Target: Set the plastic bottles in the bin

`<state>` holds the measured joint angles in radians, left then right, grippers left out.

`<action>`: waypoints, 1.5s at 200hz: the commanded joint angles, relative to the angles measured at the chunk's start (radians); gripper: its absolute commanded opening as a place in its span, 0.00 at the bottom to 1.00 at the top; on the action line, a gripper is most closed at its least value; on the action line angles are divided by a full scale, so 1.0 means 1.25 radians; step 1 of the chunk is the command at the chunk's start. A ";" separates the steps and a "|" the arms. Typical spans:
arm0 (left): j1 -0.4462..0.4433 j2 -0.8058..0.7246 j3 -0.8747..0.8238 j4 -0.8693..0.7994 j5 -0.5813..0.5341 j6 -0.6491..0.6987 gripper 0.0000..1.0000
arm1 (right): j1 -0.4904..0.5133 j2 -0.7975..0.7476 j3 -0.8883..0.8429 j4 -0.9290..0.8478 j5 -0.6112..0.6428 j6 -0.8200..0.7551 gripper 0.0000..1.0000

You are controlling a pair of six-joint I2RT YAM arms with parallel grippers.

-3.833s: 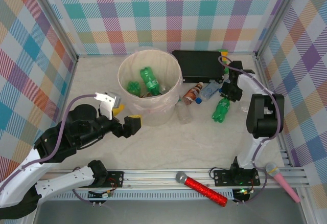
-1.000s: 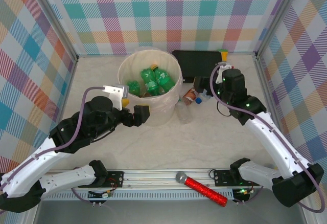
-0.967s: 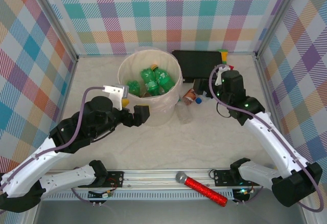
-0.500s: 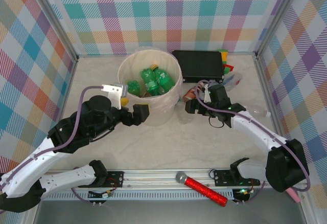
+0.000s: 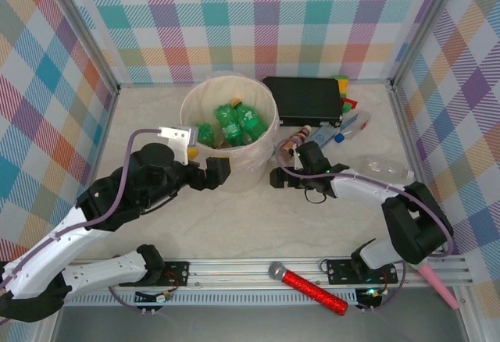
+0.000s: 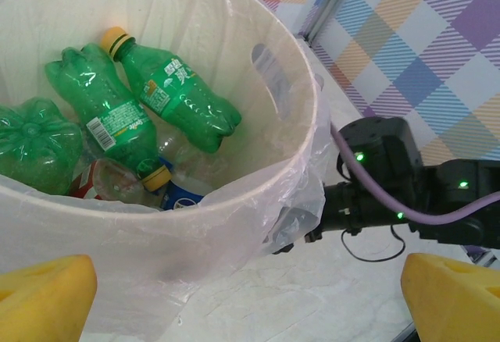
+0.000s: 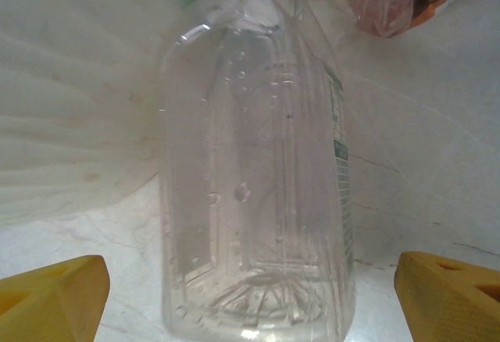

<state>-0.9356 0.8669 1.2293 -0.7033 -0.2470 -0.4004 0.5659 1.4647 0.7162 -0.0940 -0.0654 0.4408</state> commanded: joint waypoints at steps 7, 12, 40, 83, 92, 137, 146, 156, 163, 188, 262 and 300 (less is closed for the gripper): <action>-0.006 -0.006 0.029 0.004 -0.009 -0.002 1.00 | 0.004 0.055 0.023 0.030 0.049 -0.004 0.92; -0.006 -0.006 0.029 0.002 -0.010 -0.002 1.00 | 0.004 0.064 0.026 0.032 0.050 -0.005 0.91; -0.006 -0.005 0.030 -0.002 -0.015 -0.001 1.00 | 0.007 0.095 0.035 0.039 0.060 -0.010 0.86; -0.006 0.001 0.032 -0.003 -0.017 0.002 1.00 | 0.028 0.103 0.047 0.048 0.098 -0.034 0.85; -0.006 0.003 0.033 -0.002 -0.018 0.002 1.00 | 0.032 0.103 0.049 0.051 0.104 -0.046 0.85; -0.007 0.006 0.036 -0.004 -0.017 0.001 1.00 | 0.048 0.060 0.032 0.057 0.117 -0.055 0.66; -0.006 0.006 0.036 -0.006 -0.019 0.000 1.00 | 0.054 0.033 0.019 0.055 0.125 -0.056 0.65; -0.006 0.006 0.036 -0.006 -0.021 0.000 1.00 | 0.060 0.000 0.007 0.045 0.136 -0.056 0.65; -0.006 0.006 0.034 -0.004 -0.021 0.001 1.00 | 0.061 -0.027 -0.003 0.037 0.143 -0.056 0.64; -0.006 0.008 0.034 0.000 -0.022 0.001 1.00 | 0.064 -0.143 -0.049 -0.002 0.166 -0.048 0.64; -0.007 0.025 0.037 0.016 -0.035 -0.002 1.00 | 0.063 -0.545 -0.069 -0.186 0.308 -0.058 0.62; -0.006 -0.001 0.039 -0.006 -0.175 -0.028 1.00 | 0.063 -0.619 0.018 -0.249 0.333 -0.096 0.61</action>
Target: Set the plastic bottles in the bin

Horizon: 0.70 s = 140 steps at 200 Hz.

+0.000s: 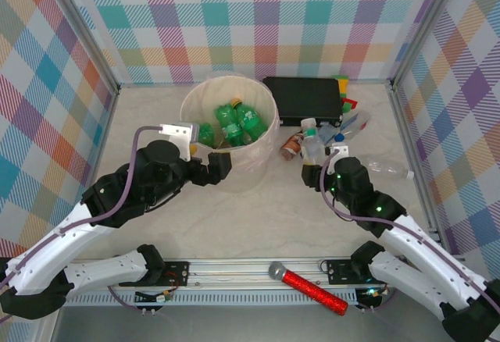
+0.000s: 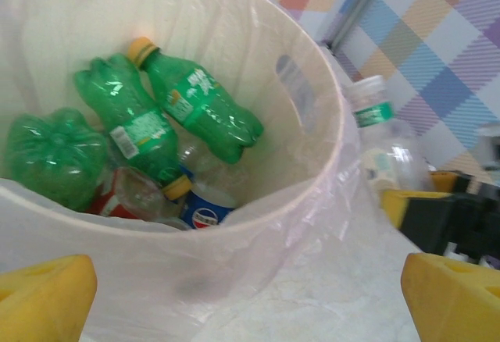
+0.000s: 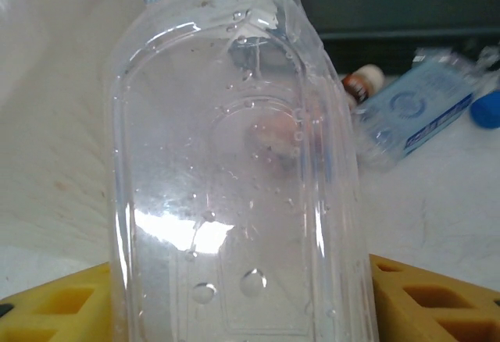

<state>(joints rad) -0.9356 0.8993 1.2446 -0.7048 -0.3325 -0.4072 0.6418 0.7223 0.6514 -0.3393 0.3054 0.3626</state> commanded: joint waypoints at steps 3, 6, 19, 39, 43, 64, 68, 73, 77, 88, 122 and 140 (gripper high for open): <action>-0.007 -0.030 0.026 -0.005 -0.115 -0.024 1.00 | 0.002 -0.026 0.079 -0.055 0.033 -0.036 0.61; -0.006 -0.034 0.024 -0.003 -0.125 -0.026 1.00 | 0.003 -0.025 0.088 -0.056 0.030 -0.039 0.61; -0.006 -0.050 0.019 -0.001 -0.157 -0.031 1.00 | 0.002 -0.010 0.133 -0.063 0.013 -0.051 0.61; -0.006 -0.070 0.019 -0.005 -0.192 -0.033 1.00 | 0.003 0.032 0.212 -0.081 -0.019 -0.069 0.61; -0.006 -0.073 0.019 -0.007 -0.197 -0.031 1.00 | 0.002 0.041 0.227 -0.081 -0.028 -0.073 0.61; -0.007 -0.083 0.028 -0.018 -0.210 -0.025 1.00 | 0.003 0.094 0.308 -0.090 -0.080 -0.092 0.61; -0.006 -0.082 0.030 -0.022 -0.212 -0.022 1.00 | 0.003 0.106 0.326 -0.094 -0.089 -0.094 0.61; -0.006 -0.084 0.033 -0.025 -0.214 -0.022 1.00 | 0.003 0.119 0.347 -0.098 -0.103 -0.097 0.61; -0.006 -0.084 0.034 -0.029 -0.216 -0.020 1.00 | 0.003 0.131 0.363 -0.100 -0.111 -0.098 0.61; -0.006 -0.087 0.038 -0.035 -0.217 -0.013 1.00 | 0.003 0.161 0.407 -0.104 -0.139 -0.107 0.61; -0.006 -0.097 0.050 -0.052 -0.228 0.003 1.00 | 0.010 0.276 0.558 -0.130 -0.214 -0.125 0.61; -0.006 -0.106 0.053 -0.056 -0.233 0.008 1.00 | 0.022 0.346 0.631 -0.147 -0.240 -0.130 0.61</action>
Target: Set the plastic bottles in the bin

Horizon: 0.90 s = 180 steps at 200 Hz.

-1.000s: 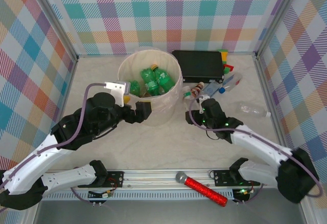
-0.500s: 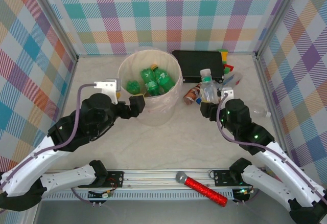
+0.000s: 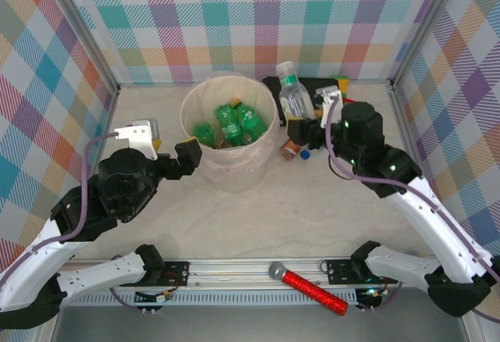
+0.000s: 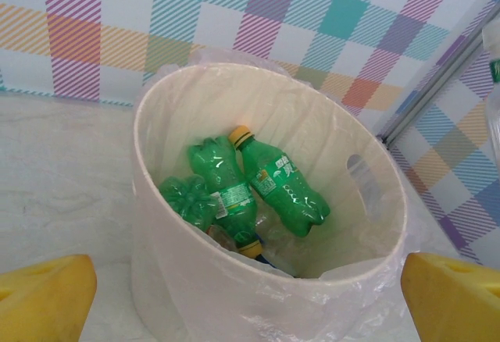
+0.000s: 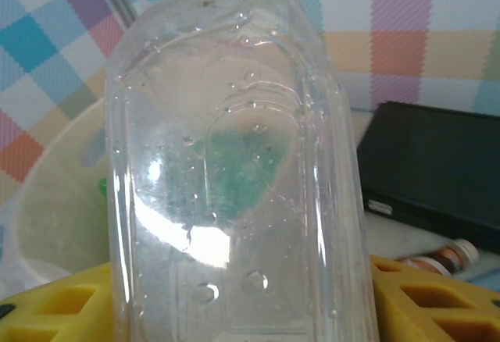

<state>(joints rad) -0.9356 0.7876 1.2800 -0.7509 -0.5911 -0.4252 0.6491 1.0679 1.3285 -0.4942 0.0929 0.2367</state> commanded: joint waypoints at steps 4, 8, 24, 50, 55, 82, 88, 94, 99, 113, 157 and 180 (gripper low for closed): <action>-0.006 -0.018 0.025 -0.019 -0.027 0.023 1.00 | 0.021 0.085 0.101 -0.024 -0.073 -0.032 0.61; -0.006 -0.021 0.025 -0.019 -0.027 0.024 1.00 | 0.025 0.099 0.116 -0.025 -0.074 -0.034 0.61; -0.006 -0.027 0.024 -0.023 -0.024 0.026 1.00 | 0.049 0.154 0.167 -0.028 -0.074 -0.052 0.61; -0.006 -0.030 0.029 -0.038 -0.018 0.026 1.00 | 0.074 0.239 0.239 -0.031 -0.074 -0.066 0.62; -0.006 -0.030 0.029 -0.040 -0.016 0.026 1.00 | 0.078 0.254 0.253 -0.034 -0.076 -0.066 0.62; -0.006 -0.034 0.029 -0.046 -0.011 0.026 1.00 | 0.097 0.330 0.312 -0.039 -0.082 -0.068 0.63; -0.006 -0.036 0.028 -0.048 -0.011 0.026 1.00 | 0.103 0.346 0.325 -0.044 -0.083 -0.071 0.65; -0.006 -0.037 0.028 -0.050 -0.011 0.026 1.00 | 0.110 0.360 0.338 -0.049 -0.082 -0.074 0.69; -0.006 -0.039 0.028 -0.051 -0.012 0.026 1.00 | 0.116 0.371 0.349 -0.054 -0.081 -0.078 0.74; -0.006 -0.042 0.027 -0.053 -0.013 0.024 1.00 | 0.125 0.391 0.368 -0.061 -0.084 -0.081 0.81; -0.006 -0.047 0.018 -0.055 -0.013 0.024 1.00 | 0.126 0.380 0.361 -0.051 -0.056 -0.081 0.99; -0.006 -0.045 0.013 -0.048 -0.011 0.024 1.00 | 0.126 0.360 0.341 -0.046 -0.043 -0.080 0.99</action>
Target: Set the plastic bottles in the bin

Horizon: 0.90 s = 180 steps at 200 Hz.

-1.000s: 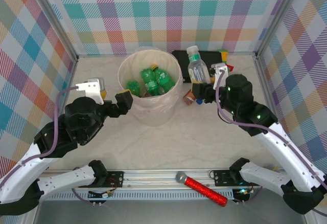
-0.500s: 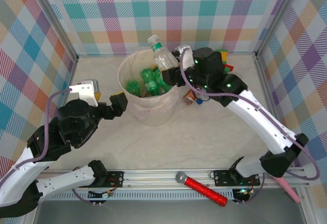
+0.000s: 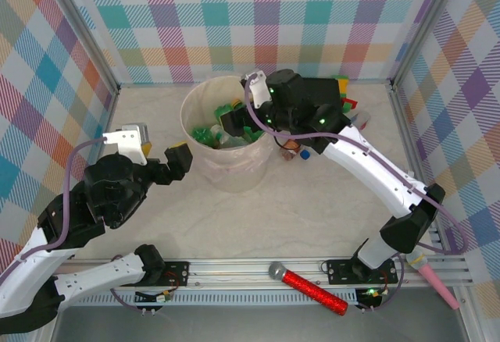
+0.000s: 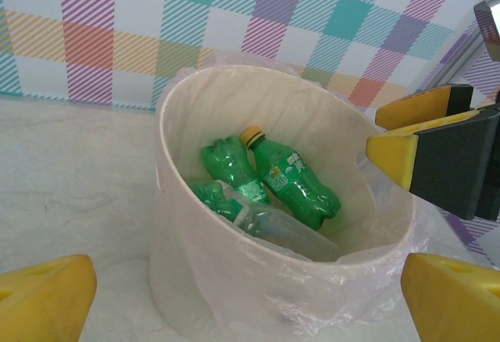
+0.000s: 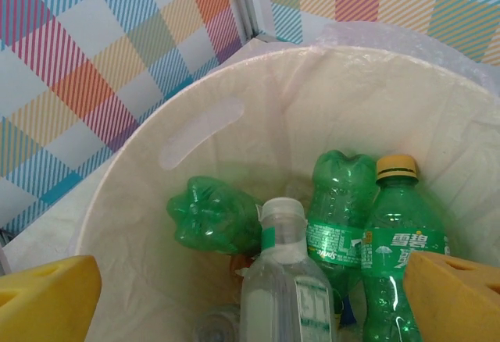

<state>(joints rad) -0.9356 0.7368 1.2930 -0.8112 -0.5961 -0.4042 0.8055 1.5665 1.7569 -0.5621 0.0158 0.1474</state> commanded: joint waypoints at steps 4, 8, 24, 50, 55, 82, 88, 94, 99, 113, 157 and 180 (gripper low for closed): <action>-0.006 -0.005 0.002 0.001 -0.006 0.007 1.00 | 0.001 -0.042 -0.006 0.009 0.023 -0.009 0.99; -0.006 -0.003 0.001 0.003 -0.003 0.009 1.00 | 0.001 -0.048 -0.009 0.010 0.027 -0.009 0.99; -0.006 0.002 0.000 0.006 0.004 0.008 1.00 | 0.001 -0.065 -0.030 0.015 0.048 -0.009 0.99; -0.006 0.013 0.002 0.009 0.036 0.014 1.00 | 0.001 -0.097 -0.071 0.019 0.110 0.000 0.99; -0.006 0.016 0.003 0.010 0.045 0.015 1.00 | 0.000 -0.104 -0.081 0.019 0.127 0.001 0.99; -0.007 0.041 0.017 0.021 0.104 0.031 1.00 | -0.011 -0.146 -0.140 0.020 0.217 0.031 0.99; -0.006 0.050 0.024 0.024 0.120 0.037 1.00 | -0.018 -0.156 -0.154 0.018 0.229 0.040 0.99; -0.006 0.059 0.031 0.026 0.134 0.041 1.00 | -0.027 -0.166 -0.167 0.015 0.238 0.050 0.99; -0.006 0.066 0.037 0.028 0.146 0.044 1.00 | -0.036 -0.173 -0.176 0.013 0.242 0.061 0.99; -0.006 0.093 0.054 0.030 0.176 0.053 1.00 | -0.069 -0.197 -0.208 0.005 0.241 0.098 0.99; -0.006 0.181 0.104 0.043 0.262 0.067 1.00 | -0.233 -0.268 -0.311 -0.017 0.171 0.233 0.99; -0.007 0.225 0.133 0.036 0.300 0.071 1.00 | -0.331 -0.261 -0.342 -0.042 0.092 0.282 0.99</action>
<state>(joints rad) -0.9356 0.9813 1.4055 -0.7853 -0.3042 -0.3420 0.4816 1.2449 1.3602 -0.5755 0.2337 0.3882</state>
